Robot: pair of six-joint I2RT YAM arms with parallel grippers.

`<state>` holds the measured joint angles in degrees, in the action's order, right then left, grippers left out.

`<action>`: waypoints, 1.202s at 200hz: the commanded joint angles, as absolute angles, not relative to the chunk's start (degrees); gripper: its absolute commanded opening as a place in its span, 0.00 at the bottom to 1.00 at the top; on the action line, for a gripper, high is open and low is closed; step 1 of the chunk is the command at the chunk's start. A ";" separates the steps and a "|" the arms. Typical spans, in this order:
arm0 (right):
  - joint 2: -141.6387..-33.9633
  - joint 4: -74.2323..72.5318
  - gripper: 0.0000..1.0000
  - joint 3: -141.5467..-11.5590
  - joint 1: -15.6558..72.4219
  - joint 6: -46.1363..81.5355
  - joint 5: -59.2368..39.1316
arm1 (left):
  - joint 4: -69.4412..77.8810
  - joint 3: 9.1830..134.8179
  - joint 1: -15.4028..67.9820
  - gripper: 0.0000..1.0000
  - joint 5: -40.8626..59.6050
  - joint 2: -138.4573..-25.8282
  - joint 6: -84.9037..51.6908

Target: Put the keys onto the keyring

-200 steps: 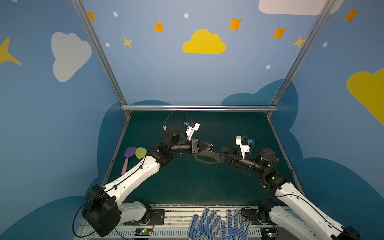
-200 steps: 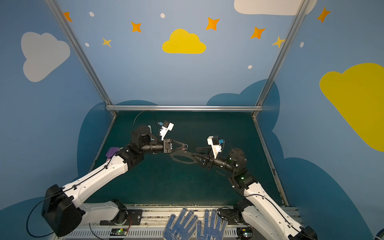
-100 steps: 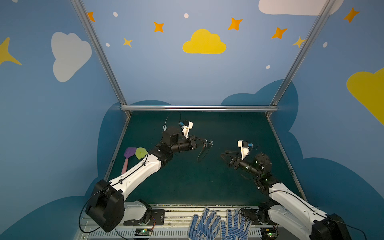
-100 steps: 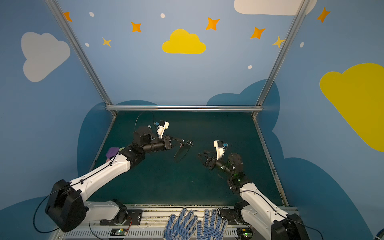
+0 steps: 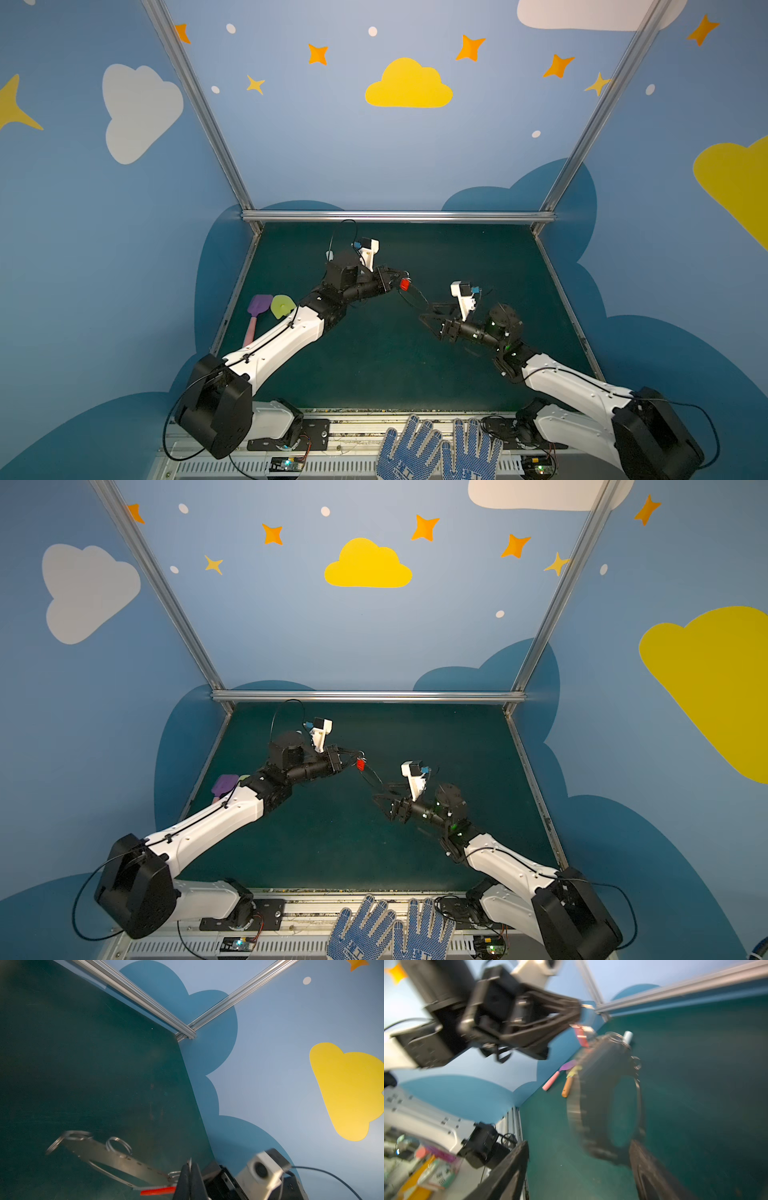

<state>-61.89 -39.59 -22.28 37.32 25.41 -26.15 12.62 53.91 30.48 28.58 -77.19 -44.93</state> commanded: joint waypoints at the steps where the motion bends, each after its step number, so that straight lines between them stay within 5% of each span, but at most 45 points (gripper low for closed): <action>1: -62.81 -36.77 0.78 -25.28 38.23 18.53 -19.59 | 15.87 56.63 30.37 0.04 29.81 -77.51 -46.31; 33: -67.59 -34.99 0.72 -29.89 38.20 17.23 -19.89 | 16.00 57.09 30.50 0.04 30.32 -77.18 -46.93; 103: -68.21 -27.16 0.00 -32.98 38.31 17.39 -19.55 | 12.57 56.68 29.98 0.09 26.63 -74.01 -45.71; 163: -63.08 0.98 0.00 -44.03 36.02 24.34 -24.30 | 3.73 51.80 26.42 0.48 21.33 -70.88 -43.43; 189: -68.82 17.63 0.00 -52.48 30.91 31.01 -28.44 | -0.71 49.99 26.38 0.50 20.25 -68.36 -41.13; 240: -69.44 1.94 0.00 -48.28 27.08 40.42 -34.03 | 5.66 39.78 27.01 0.60 23.24 -62.92 -43.66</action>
